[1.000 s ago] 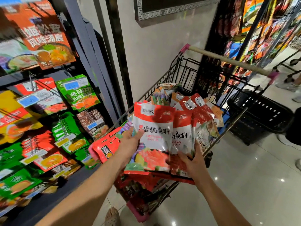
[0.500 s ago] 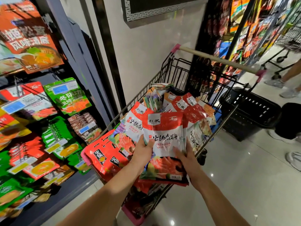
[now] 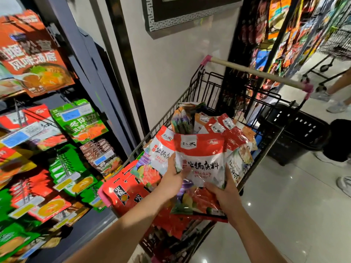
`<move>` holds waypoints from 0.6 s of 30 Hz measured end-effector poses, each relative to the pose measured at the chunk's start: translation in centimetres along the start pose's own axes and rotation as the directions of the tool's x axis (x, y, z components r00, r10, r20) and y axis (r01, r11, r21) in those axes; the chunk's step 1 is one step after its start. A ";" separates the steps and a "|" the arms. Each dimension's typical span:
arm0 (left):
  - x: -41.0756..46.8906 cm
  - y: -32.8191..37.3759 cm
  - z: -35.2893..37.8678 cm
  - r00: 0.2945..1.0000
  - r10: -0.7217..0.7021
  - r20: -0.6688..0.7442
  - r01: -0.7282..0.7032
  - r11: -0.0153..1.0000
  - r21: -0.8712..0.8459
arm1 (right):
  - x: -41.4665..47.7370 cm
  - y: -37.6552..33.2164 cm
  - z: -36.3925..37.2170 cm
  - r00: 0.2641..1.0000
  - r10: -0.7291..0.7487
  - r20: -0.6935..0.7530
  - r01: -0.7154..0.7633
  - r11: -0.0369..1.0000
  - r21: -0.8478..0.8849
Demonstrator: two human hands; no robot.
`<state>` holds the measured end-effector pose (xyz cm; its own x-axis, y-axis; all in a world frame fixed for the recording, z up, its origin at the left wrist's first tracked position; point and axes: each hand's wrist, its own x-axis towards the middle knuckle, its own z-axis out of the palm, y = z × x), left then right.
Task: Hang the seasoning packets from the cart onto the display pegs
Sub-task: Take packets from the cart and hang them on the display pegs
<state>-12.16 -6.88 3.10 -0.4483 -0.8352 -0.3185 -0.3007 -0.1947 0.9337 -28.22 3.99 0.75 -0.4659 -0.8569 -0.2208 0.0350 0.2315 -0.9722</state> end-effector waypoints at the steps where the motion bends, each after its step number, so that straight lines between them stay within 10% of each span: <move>1: 0.4 0.5 -0.6 0.999 -0.023 0.029 0.024 0.999 -0.043 | 0.2 0.1 -0.1 1.000 0.018 -0.014 -0.018 0.999 0.028; 8: 6.5 -0.6 -9.5 0.960 -0.006 -0.280 0.155 0.844 0.514 | 0.2 -0.4 -0.1 0.987 0.132 -0.087 -0.108 0.963 0.245; 18: 7.8 -2.8 -11.1 0.970 -0.068 -0.233 0.193 0.798 0.570 | -0.1 -1.0 1.3 0.986 0.077 -0.148 -0.038 0.968 0.246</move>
<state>-5.50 -18.57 -0.16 -0.2177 -0.9169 -0.3344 -0.8068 -0.0237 0.5903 -27.02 3.26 1.69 -0.5876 -0.7589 -0.2807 0.2694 0.1436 -0.9522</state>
